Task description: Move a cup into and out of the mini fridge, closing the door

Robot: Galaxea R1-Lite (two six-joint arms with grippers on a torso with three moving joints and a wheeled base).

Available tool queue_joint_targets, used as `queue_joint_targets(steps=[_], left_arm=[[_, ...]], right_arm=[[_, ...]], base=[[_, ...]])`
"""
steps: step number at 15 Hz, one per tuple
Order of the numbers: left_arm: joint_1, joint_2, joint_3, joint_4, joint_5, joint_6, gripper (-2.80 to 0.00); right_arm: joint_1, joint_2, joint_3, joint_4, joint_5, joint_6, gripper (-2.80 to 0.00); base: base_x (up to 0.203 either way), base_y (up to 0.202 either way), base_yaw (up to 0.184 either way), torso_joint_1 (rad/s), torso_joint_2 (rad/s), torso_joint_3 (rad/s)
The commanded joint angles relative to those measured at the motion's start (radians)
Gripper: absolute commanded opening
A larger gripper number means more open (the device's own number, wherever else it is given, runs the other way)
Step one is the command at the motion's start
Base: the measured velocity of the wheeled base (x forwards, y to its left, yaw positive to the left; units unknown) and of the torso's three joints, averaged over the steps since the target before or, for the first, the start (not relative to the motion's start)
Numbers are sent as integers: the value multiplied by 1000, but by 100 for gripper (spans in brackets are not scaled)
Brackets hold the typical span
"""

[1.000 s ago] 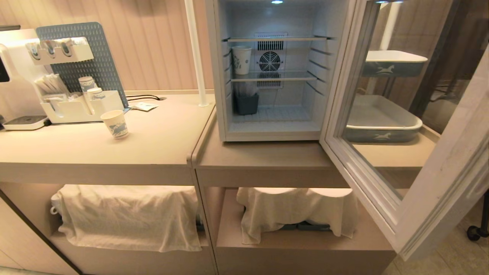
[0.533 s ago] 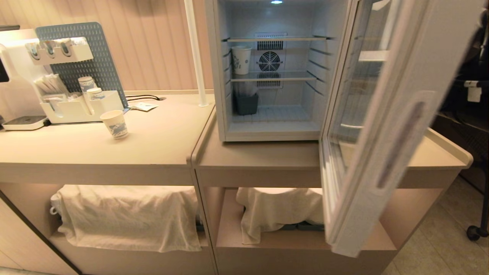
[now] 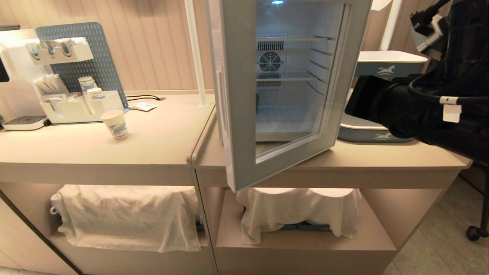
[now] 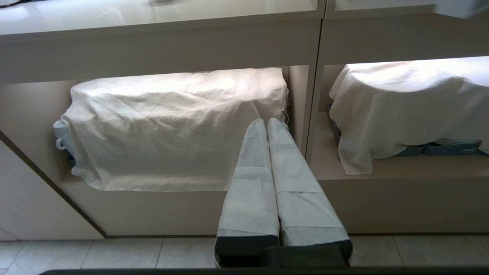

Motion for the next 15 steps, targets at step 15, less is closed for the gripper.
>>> queue_joint_targets(steps=[15], left_arm=[[1,0,0,0,0,0,-280]], right_arm=[[-478,-35,211,-82,243,-364,-280]], base=[[0,0,0,0,0,0]])
